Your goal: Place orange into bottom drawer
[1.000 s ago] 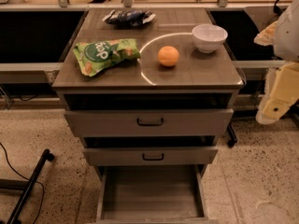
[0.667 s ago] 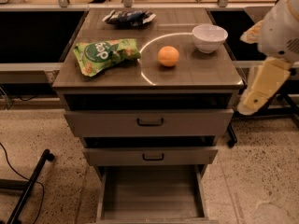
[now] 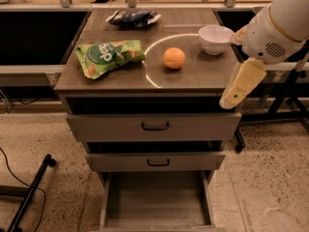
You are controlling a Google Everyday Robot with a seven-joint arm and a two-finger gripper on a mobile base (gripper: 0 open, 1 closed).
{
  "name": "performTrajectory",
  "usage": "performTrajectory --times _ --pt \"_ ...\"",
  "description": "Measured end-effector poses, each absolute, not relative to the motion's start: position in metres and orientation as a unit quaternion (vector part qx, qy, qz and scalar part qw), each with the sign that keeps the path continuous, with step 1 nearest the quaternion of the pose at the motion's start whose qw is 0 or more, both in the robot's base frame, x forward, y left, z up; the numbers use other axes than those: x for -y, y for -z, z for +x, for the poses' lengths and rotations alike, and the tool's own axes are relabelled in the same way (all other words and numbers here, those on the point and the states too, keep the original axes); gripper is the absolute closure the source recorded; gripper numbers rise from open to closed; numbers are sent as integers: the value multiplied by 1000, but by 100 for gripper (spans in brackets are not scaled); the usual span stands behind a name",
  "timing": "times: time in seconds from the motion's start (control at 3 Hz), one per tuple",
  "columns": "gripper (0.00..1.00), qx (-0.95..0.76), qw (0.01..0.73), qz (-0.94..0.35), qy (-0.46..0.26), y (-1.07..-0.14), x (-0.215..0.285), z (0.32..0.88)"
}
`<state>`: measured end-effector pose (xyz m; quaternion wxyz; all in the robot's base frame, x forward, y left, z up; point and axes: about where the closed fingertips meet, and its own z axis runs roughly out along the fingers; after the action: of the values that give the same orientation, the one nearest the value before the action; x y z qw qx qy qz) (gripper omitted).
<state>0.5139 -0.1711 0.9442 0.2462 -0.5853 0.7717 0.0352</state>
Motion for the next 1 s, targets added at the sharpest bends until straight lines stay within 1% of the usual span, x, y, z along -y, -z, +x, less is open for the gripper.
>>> performTrajectory --times 1.0 --pt "0 -765 305 -564 -68 -911 133 614"
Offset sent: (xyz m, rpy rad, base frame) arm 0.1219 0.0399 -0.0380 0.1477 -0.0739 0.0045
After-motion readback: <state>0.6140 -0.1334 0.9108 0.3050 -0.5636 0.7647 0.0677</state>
